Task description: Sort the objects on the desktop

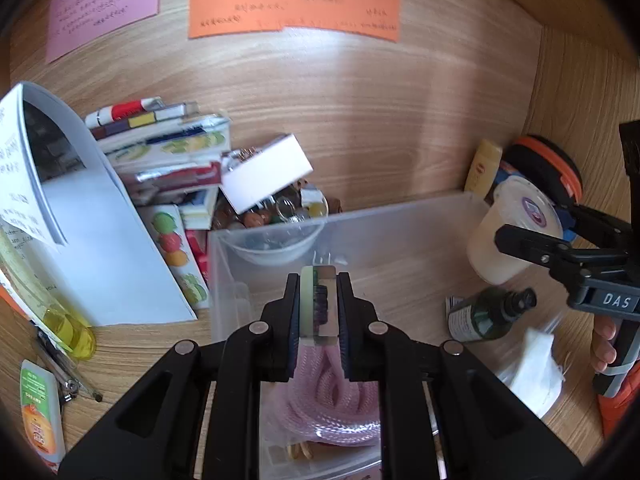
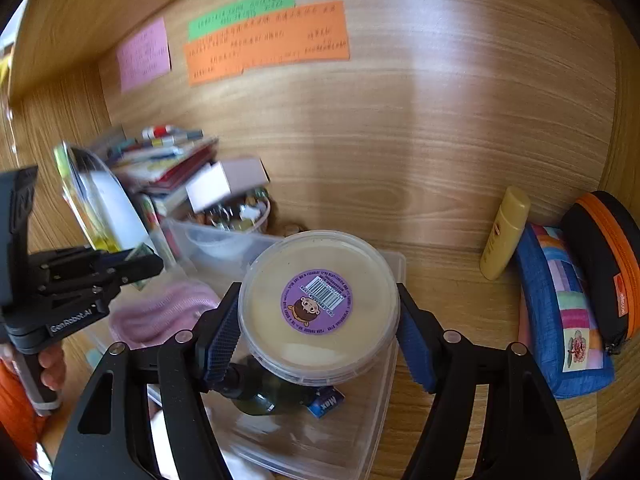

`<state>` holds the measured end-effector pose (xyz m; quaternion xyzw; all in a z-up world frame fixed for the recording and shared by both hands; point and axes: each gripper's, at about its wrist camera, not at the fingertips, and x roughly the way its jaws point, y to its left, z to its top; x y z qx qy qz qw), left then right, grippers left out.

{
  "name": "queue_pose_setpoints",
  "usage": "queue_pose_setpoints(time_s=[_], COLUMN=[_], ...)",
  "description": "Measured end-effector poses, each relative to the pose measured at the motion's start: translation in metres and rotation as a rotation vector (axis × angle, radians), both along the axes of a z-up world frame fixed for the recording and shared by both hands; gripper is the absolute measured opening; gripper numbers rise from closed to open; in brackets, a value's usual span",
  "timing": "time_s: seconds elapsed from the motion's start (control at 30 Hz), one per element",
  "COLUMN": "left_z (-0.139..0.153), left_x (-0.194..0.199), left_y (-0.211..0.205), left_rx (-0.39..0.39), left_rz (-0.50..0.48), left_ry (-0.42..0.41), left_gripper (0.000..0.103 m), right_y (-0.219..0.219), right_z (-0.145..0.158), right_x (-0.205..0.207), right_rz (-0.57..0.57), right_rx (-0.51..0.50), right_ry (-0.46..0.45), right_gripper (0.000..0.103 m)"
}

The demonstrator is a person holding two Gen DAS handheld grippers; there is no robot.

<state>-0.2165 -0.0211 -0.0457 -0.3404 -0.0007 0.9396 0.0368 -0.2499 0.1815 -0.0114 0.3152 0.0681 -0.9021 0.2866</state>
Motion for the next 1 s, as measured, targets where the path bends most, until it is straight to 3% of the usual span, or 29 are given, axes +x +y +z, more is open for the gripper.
queue_pose_setpoints(time_s=[0.17, 0.4, 1.0], left_z=[-0.013, -0.028, -0.029], left_x=[-0.001, -0.004, -0.004], left_y=[0.012, 0.023, 0.019], left_rx=[-0.050, -0.062, 0.023], left_rz=[0.016, -0.010, -0.039], left_ry=[-0.006, -0.053, -0.079], left_gripper=[0.015, 0.015, 0.016], right_y=[-0.003, 0.002, -0.030], right_z=[-0.009, -0.013, -0.034], right_x=[0.000, -0.003, 0.009], right_rz=[-0.012, -0.017, 0.056], right_rx=[0.033, 0.012, 0.139], right_ry=[-0.019, -0.055, -0.071], right_gripper=[0.068, 0.068, 0.068])
